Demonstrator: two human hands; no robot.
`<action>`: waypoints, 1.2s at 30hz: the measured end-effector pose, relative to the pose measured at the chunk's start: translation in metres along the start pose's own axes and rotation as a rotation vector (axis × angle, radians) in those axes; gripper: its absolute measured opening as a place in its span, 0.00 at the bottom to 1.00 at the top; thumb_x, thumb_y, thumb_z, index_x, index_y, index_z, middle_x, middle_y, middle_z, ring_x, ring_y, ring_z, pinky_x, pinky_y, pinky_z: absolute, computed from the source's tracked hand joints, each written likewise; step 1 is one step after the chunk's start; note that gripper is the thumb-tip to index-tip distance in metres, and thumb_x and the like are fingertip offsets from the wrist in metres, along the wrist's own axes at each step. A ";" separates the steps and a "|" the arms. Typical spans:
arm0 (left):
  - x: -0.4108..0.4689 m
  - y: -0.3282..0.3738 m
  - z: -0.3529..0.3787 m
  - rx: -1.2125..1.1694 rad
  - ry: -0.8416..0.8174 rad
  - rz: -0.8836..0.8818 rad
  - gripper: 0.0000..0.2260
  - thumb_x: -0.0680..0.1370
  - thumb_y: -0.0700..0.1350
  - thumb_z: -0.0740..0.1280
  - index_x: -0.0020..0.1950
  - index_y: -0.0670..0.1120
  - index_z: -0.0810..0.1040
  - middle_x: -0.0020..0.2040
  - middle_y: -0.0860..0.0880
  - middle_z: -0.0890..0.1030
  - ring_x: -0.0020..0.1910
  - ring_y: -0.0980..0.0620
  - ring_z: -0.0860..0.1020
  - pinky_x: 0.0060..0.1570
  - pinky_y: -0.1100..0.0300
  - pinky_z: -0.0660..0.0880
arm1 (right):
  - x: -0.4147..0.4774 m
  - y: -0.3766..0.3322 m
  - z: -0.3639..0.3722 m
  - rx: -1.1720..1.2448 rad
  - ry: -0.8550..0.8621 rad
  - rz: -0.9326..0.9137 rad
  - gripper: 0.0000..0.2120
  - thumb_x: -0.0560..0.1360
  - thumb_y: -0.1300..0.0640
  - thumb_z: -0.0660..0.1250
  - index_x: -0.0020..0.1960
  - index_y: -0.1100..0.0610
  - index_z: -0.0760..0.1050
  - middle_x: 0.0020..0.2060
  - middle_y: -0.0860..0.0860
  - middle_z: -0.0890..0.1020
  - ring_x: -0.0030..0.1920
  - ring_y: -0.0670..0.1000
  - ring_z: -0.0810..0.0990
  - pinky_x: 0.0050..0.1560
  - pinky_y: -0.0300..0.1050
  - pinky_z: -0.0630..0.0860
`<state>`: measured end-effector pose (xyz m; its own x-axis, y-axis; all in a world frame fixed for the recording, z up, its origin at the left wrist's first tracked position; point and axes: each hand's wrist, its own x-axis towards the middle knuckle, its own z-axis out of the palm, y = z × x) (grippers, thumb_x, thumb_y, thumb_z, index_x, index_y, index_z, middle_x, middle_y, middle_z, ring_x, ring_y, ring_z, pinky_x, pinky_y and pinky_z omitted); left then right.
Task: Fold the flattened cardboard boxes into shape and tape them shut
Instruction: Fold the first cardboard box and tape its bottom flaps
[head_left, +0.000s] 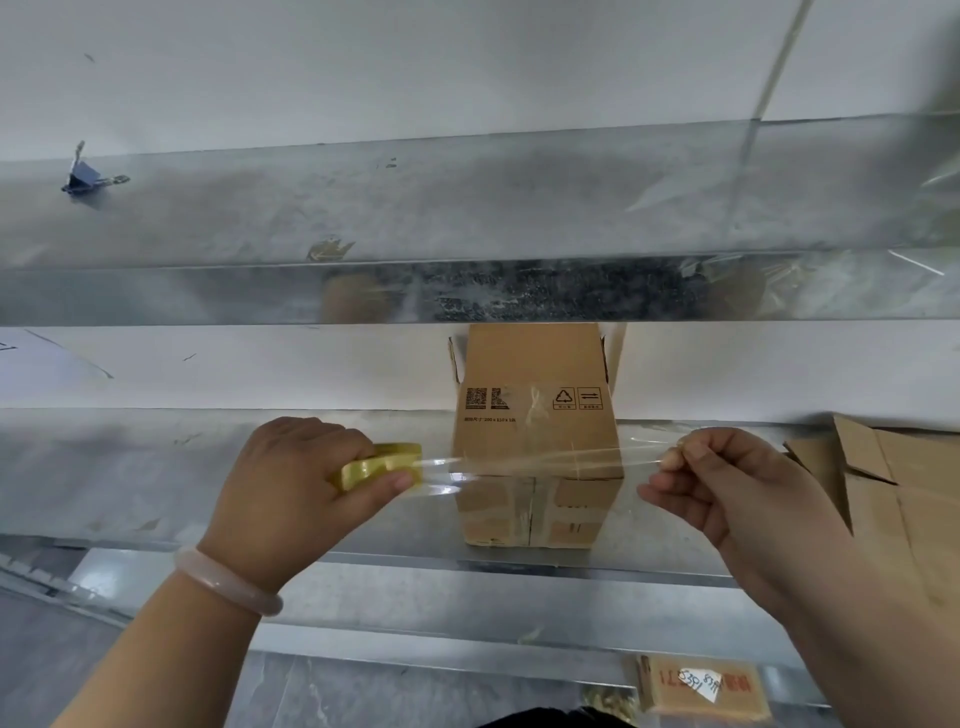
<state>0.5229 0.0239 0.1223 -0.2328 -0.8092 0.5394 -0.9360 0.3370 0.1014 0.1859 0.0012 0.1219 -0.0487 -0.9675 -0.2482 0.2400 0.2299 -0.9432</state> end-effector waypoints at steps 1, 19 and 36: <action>0.000 -0.001 0.003 0.011 -0.014 0.005 0.27 0.76 0.69 0.55 0.34 0.50 0.79 0.28 0.58 0.72 0.28 0.56 0.69 0.37 0.59 0.67 | 0.001 0.002 -0.003 -0.007 0.015 0.002 0.11 0.81 0.65 0.58 0.43 0.62 0.76 0.34 0.56 0.81 0.35 0.52 0.83 0.46 0.51 0.83; 0.009 -0.006 0.046 0.132 -0.056 0.047 0.23 0.74 0.66 0.58 0.42 0.51 0.84 0.31 0.54 0.78 0.32 0.49 0.76 0.42 0.54 0.69 | 0.012 0.039 0.000 0.157 0.174 0.082 0.09 0.83 0.65 0.56 0.47 0.63 0.72 0.34 0.55 0.77 0.32 0.50 0.77 0.40 0.47 0.84; 0.014 -0.014 0.067 -0.011 -0.157 -0.065 0.28 0.74 0.73 0.49 0.41 0.55 0.81 0.33 0.58 0.78 0.34 0.55 0.74 0.41 0.56 0.65 | 0.037 0.070 0.016 0.128 0.214 0.302 0.10 0.83 0.63 0.59 0.45 0.61 0.74 0.30 0.53 0.76 0.29 0.48 0.74 0.39 0.48 0.79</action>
<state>0.5149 -0.0244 0.0726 -0.2108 -0.8943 0.3947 -0.9477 0.2859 0.1416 0.2160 -0.0202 0.0505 -0.1551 -0.8116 -0.5632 0.3929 0.4724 -0.7890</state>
